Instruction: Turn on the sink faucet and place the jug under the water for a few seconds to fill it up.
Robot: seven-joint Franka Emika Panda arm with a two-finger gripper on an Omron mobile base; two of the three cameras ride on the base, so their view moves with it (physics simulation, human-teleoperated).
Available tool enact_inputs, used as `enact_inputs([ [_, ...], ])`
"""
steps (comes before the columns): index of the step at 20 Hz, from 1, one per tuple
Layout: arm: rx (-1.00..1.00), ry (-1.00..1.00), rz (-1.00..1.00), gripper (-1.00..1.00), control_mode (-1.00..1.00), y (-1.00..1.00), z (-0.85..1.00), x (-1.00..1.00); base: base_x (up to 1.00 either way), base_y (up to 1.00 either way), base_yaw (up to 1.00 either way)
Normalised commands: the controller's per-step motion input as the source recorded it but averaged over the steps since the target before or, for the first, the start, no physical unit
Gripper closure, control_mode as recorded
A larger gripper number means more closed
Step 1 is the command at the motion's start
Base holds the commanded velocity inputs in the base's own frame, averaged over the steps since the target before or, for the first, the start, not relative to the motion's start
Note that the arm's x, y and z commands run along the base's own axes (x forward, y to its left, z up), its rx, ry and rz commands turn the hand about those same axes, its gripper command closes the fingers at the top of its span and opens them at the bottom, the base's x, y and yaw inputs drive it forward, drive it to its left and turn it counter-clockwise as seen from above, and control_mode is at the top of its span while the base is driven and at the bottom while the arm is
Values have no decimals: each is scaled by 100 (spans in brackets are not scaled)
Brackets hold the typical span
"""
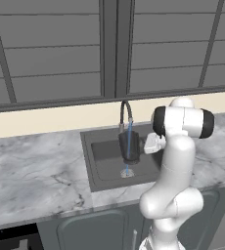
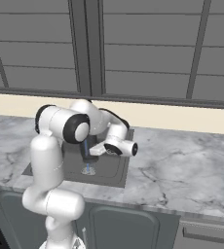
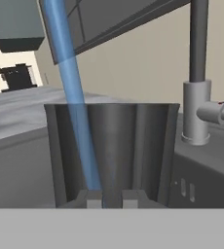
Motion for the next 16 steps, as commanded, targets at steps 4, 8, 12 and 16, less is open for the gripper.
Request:
enact_inputs([
  [4,0,0,0,100,-100,0,-1,0,0,0,0],
  [8,0,0,0,100,-100,0,0,0,0,0,0],
  [12,0,0,0,100,-100,0,0,0,0,0,0],
  [16,0,0,0,100,-100,0,0,0,0,0,0],
])
